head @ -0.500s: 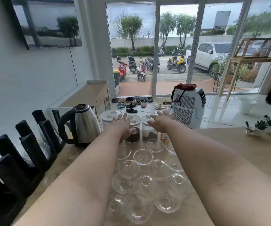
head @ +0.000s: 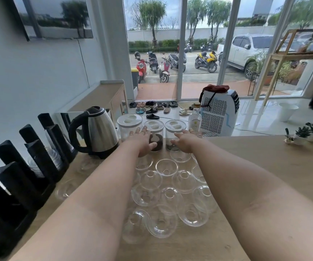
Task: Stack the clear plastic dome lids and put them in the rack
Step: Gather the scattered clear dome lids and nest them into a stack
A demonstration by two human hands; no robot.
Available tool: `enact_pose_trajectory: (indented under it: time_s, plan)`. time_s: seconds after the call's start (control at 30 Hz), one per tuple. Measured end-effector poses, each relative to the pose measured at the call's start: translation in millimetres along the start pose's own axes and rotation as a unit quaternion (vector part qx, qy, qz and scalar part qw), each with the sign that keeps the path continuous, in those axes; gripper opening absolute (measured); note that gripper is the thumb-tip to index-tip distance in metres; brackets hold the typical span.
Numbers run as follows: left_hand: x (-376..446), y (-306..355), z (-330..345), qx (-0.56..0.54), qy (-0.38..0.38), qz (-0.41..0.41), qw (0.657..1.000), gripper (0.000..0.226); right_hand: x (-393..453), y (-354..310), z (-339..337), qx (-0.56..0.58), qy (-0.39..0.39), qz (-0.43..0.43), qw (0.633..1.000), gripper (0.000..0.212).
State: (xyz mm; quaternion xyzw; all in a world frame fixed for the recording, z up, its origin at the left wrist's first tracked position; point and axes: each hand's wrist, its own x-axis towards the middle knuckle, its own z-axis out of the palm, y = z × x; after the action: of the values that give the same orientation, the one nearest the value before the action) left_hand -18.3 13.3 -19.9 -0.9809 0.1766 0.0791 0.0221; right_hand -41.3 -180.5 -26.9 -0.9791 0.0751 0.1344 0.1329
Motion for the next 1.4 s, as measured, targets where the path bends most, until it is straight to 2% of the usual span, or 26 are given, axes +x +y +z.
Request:
enact_pose_trajectory:
  time_s: [0.27, 0.4, 0.67, 0.8, 1.07, 1.27, 1.4]
  plan:
    - [-2.4, -2.0, 12.7, -0.001, -0.003, 0.005, 1.000, 0.075, 12.6, 8.3, 19.0, -0.009, -0.004, -0.014, 1.000, 0.068]
    - [-2.0, 4.2, 20.3, -0.011, -0.012, 0.015, 1.000, 0.074, -5.5, 8.0, 17.7, 0.010, 0.005, -0.006, 1.000, 0.061]
    - [-4.2, 17.5, 50.7, -0.025, -0.037, 0.044, 0.998, 0.072, -13.8, 46.8, 44.9, 0.029, -0.011, 0.019, 0.999, 0.060]
    - [-4.9, 31.8, 64.5, -0.022, -0.050, 0.077, 0.996, 0.072, -13.7, 73.5, 63.8, 0.026, -0.023, 0.034, 0.999, 0.062]
    - [9.5, 66.4, 70.8, -0.027, -0.036, 0.150, 0.988, 0.070, -27.4, 115.4, 66.8, 0.014, 0.041, 0.090, 0.995, 0.051]
    - [23.2, 85.6, 80.6, -0.016, -0.038, 0.186, 0.982, 0.069, -30.4, 150.4, 75.8, 0.028, 0.057, 0.123, 0.990, 0.048]
    - [32.4, 97.0, 85.7, -0.006, -0.043, 0.210, 0.977, 0.070, -31.7, 166.9, 79.2, 0.037, 0.051, 0.131, 0.989, 0.056]
